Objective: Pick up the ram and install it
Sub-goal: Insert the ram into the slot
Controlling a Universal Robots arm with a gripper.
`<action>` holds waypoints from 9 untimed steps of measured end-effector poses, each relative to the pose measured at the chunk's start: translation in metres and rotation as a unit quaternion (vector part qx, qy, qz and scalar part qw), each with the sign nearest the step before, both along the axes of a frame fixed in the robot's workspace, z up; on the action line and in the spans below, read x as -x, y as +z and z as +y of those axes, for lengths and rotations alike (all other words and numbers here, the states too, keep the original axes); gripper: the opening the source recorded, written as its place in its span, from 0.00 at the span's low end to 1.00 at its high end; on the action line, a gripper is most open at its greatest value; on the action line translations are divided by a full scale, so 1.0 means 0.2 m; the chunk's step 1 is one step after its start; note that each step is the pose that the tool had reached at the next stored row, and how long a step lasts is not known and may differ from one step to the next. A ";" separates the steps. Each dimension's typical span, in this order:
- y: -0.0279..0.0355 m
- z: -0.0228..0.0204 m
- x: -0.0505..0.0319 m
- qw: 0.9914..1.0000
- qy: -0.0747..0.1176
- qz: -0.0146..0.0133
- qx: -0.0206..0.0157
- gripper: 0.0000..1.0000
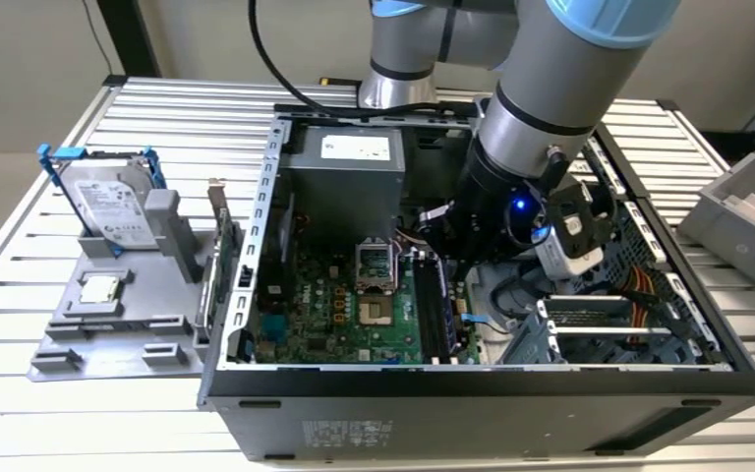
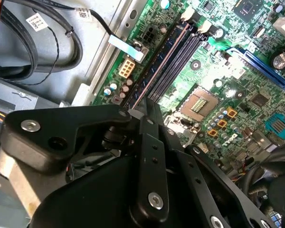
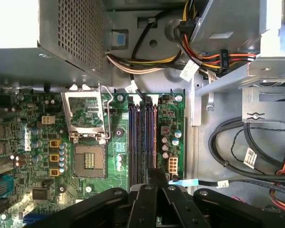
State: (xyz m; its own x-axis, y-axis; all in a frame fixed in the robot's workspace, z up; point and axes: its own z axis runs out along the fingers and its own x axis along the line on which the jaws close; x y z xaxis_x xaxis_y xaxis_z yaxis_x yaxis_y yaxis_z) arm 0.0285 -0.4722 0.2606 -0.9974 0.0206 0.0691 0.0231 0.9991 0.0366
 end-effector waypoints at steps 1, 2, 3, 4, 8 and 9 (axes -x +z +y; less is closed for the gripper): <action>0.000 0.000 0.000 1.000 0.000 0.000 0.000 0.00; 0.000 0.000 0.000 1.000 0.000 0.000 0.000 0.00; 0.000 0.000 0.000 1.000 0.001 0.000 0.000 0.00; 0.000 0.000 0.004 1.000 0.001 0.000 0.000 0.00; 0.000 0.000 0.004 1.000 0.001 0.000 0.000 0.00; 0.000 0.000 0.005 1.000 0.001 0.000 0.000 0.00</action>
State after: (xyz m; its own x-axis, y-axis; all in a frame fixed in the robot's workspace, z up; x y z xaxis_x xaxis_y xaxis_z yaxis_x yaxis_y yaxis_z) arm 0.0276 -0.4722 0.2606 -0.9974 0.0183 0.0691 0.0208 0.9991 0.0365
